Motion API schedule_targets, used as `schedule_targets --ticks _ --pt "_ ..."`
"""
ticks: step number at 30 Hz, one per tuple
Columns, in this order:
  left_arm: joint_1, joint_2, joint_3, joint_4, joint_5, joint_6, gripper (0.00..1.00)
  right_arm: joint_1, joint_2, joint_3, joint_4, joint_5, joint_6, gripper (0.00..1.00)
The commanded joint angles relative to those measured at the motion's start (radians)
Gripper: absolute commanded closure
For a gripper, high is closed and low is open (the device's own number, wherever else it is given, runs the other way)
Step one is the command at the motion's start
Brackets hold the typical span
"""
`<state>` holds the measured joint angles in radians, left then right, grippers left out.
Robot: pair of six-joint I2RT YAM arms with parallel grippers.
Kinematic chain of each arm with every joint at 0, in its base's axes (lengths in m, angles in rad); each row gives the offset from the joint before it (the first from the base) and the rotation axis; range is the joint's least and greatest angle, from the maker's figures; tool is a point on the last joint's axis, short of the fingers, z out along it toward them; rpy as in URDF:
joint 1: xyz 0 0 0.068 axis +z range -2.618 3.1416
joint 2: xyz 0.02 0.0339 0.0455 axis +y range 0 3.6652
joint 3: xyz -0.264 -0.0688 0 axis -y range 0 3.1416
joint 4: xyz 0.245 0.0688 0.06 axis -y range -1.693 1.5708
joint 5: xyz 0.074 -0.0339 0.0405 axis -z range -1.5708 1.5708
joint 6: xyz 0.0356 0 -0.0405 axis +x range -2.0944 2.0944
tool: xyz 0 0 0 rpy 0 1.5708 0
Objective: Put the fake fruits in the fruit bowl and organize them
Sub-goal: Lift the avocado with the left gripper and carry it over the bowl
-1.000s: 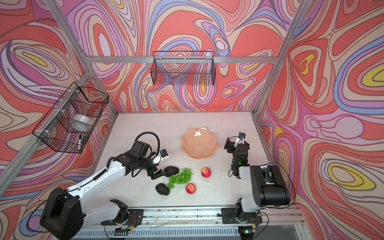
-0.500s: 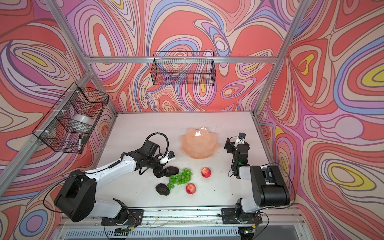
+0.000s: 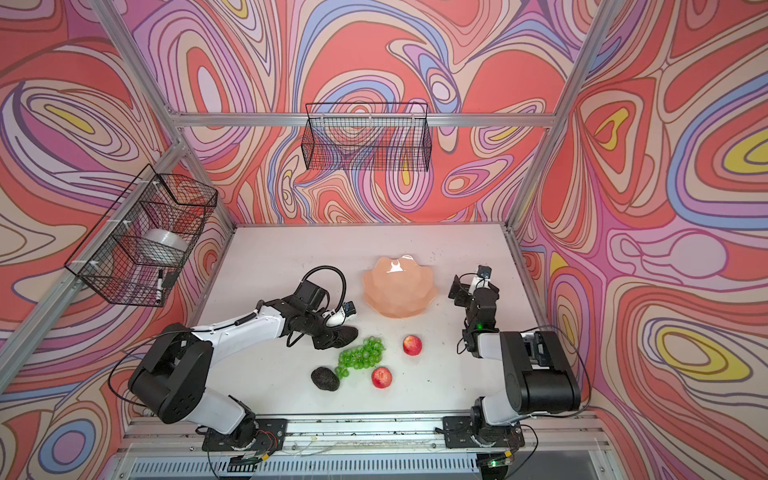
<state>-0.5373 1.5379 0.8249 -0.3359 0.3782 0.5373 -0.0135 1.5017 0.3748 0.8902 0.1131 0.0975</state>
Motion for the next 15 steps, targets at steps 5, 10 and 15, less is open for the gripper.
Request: schedule_targets --ticks 5,10,15 --pt "-0.005 -0.181 0.038 -0.043 -0.092 0.009 0.57 0.001 0.0 0.007 0.003 0.012 0.006 0.02" --pt "-0.005 -0.226 0.193 -0.023 -0.073 -0.097 0.53 0.001 0.005 0.021 -0.024 0.014 0.01 0.02" --pt "-0.048 -0.009 0.406 0.042 -0.099 -0.161 0.54 0.0 -0.004 0.01 -0.014 0.014 0.013 0.02"
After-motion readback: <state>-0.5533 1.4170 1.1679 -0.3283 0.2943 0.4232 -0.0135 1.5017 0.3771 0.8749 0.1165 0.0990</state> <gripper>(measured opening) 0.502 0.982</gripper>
